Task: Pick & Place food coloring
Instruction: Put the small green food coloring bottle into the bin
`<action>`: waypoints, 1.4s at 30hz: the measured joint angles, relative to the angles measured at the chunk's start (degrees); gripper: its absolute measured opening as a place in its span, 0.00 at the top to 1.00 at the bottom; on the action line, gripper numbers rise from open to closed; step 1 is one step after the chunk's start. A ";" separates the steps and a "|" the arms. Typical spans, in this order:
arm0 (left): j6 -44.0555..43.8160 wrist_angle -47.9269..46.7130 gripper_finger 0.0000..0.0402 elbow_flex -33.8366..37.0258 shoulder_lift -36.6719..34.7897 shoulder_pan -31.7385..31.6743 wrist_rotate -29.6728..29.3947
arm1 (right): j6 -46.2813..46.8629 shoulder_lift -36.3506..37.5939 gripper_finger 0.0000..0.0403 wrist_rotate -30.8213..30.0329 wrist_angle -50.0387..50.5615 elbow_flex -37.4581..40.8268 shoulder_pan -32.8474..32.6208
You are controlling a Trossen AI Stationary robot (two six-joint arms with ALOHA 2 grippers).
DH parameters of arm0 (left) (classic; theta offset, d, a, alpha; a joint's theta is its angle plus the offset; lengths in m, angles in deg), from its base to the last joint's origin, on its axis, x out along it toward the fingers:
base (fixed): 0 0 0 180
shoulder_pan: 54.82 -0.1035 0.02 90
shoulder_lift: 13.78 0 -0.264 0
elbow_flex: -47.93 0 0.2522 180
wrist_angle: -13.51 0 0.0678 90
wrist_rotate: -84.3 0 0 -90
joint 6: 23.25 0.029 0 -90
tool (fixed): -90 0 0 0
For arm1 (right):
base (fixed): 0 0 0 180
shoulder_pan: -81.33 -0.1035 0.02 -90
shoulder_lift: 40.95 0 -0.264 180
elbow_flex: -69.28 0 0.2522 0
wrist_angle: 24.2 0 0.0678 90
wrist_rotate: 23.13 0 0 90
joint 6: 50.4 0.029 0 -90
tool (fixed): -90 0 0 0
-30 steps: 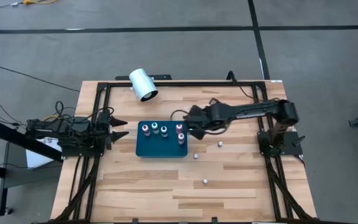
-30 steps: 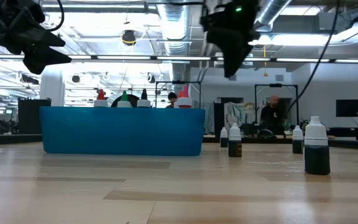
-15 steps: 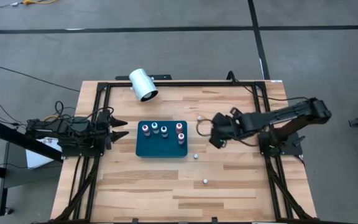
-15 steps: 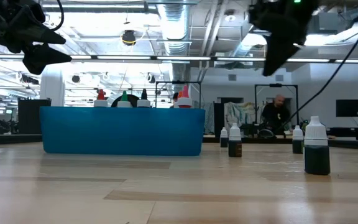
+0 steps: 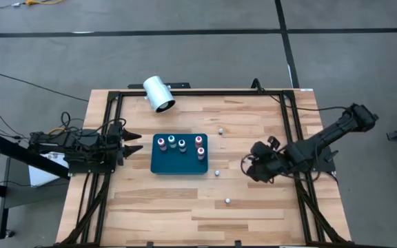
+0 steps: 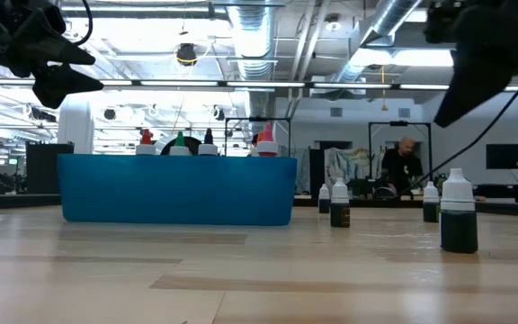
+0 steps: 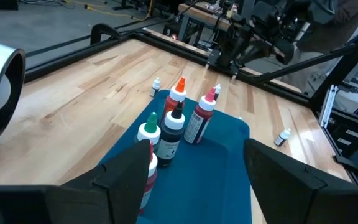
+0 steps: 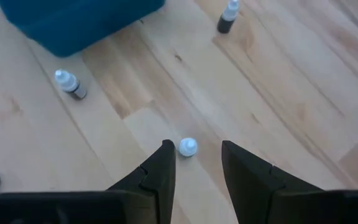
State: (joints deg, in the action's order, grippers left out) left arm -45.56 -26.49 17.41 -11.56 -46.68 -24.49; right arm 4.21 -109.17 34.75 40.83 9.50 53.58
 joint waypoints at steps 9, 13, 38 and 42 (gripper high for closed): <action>0.02 -1.94 0.38 0.00 0.00 0.00 0.02 | 2.45 1.26 0.71 -1.48 -4.65 5.31 -4.73; -1.08 -3.62 0.38 0.00 0.00 0.00 0.01 | 2.43 1.26 0.71 -1.29 -8.47 7.71 -5.00; -2.16 -4.31 0.38 0.02 0.00 0.00 -0.22 | -9.91 -0.58 0.71 3.93 -11.67 8.42 1.54; -2.16 -4.39 0.38 0.02 0.00 0.00 -0.89 | -13.21 -3.15 0.71 5.13 -13.19 8.44 3.59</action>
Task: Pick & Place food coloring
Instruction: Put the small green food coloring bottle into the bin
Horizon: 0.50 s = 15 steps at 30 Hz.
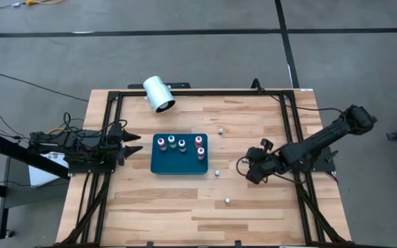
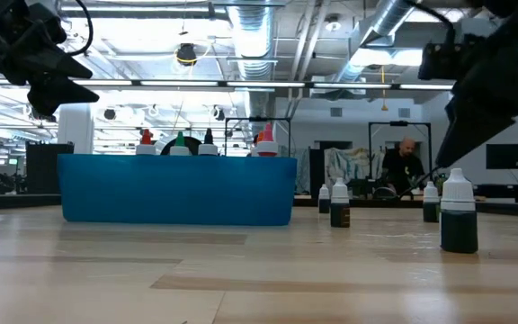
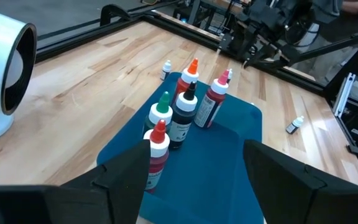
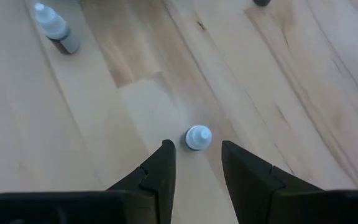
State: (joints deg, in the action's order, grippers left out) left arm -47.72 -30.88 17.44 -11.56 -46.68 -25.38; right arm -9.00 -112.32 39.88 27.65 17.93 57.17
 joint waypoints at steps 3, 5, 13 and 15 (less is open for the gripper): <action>0.00 -0.09 0.38 0.00 -0.01 0.00 -0.43 | -0.95 -1.88 0.71 0.13 0.09 0.00 1.35; 0.00 -0.30 0.38 0.00 0.00 0.00 -0.51 | -1.06 -3.07 0.71 0.23 -0.23 0.00 1.98; 0.00 -0.97 0.38 0.02 0.00 0.00 -0.86 | -4.71 -7.16 0.71 4.37 -4.04 0.00 3.91; 0.00 -1.10 0.38 0.02 0.00 0.00 -1.43 | -5.01 -8.08 0.71 4.44 -4.83 0.00 4.47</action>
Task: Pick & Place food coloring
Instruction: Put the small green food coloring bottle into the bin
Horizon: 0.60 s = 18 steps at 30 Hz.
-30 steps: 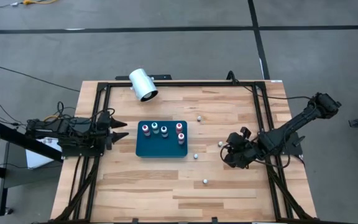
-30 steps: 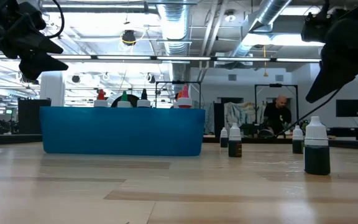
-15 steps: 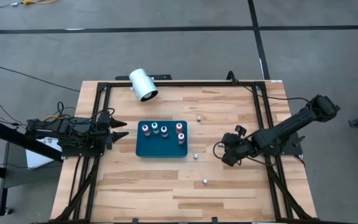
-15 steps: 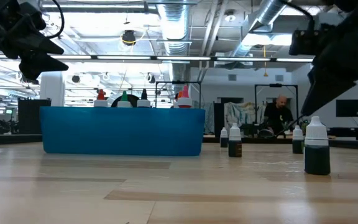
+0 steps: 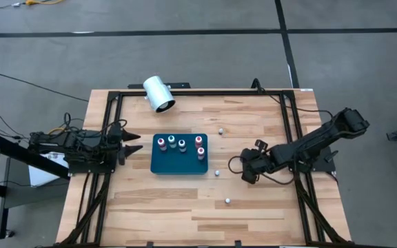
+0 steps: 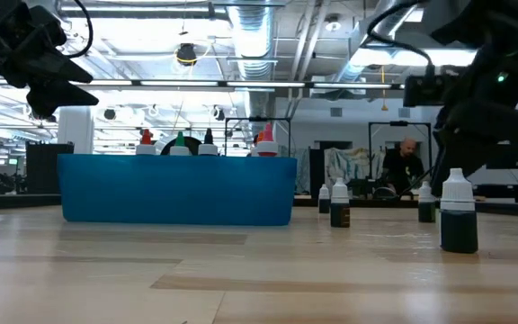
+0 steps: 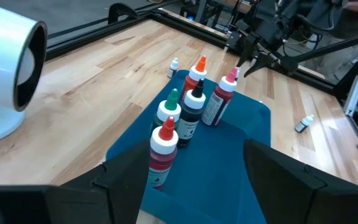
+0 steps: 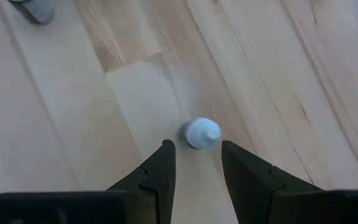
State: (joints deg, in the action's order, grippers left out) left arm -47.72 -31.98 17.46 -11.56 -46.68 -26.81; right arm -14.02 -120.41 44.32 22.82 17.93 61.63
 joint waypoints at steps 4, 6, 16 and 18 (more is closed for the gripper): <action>0.00 -0.24 0.38 0.00 0.00 0.00 -0.74 | -0.10 -1.89 0.71 0.17 0.08 0.00 1.51; -0.01 -0.49 0.38 0.00 0.00 0.00 -0.74 | -0.87 -2.60 0.71 0.24 -0.22 0.00 2.14; -0.20 -0.94 0.38 0.00 0.00 0.00 -0.71 | -4.95 -3.20 0.71 1.70 -3.72 -0.02 5.03; -0.20 -0.96 0.38 0.00 0.00 0.00 -0.73 | -5.19 -3.20 0.71 1.70 -3.74 -0.02 5.66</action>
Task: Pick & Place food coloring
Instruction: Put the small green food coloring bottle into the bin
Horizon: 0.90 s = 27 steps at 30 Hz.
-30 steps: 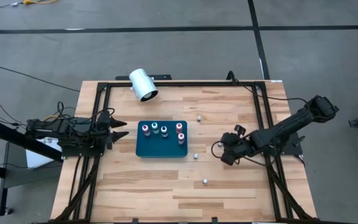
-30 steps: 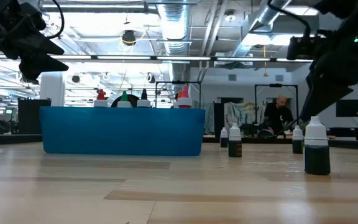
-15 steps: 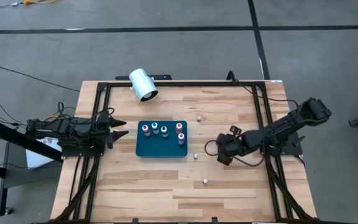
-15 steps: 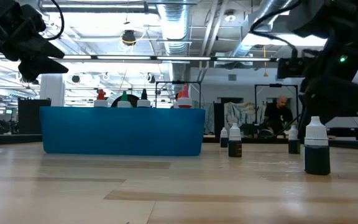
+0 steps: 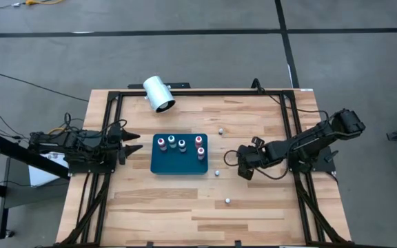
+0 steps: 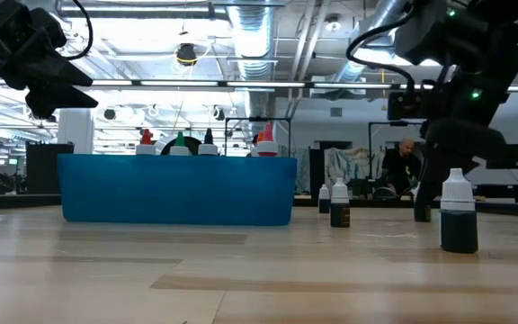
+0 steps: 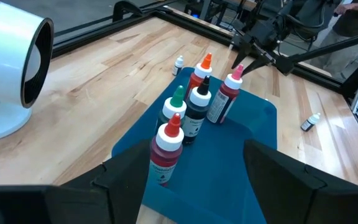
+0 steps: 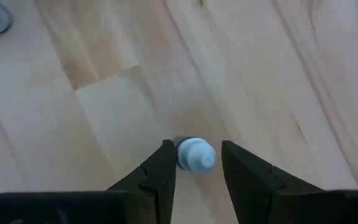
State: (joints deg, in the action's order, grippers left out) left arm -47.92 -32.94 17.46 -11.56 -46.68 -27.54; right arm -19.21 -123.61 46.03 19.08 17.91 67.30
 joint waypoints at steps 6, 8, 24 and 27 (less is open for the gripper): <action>0.00 0.00 0.38 0.00 0.00 0.00 0.00 | -2.18 0.00 0.71 1.91 -0.04 0.00 1.71; 0.00 -0.02 0.38 0.00 0.00 0.00 0.02 | -2.65 0.00 0.71 2.71 -0.37 0.00 2.18; 0.00 -0.02 0.38 0.00 0.00 0.00 0.02 | -2.76 0.04 0.79 2.97 -2.58 0.00 3.68; 0.00 -0.02 0.38 0.00 0.00 0.00 0.02 | -2.76 0.04 0.81 2.93 -2.58 0.00 3.68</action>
State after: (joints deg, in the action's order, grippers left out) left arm -47.92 -32.96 17.46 -11.56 -46.68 -27.52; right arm -21.97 -123.56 48.96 16.50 17.91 70.98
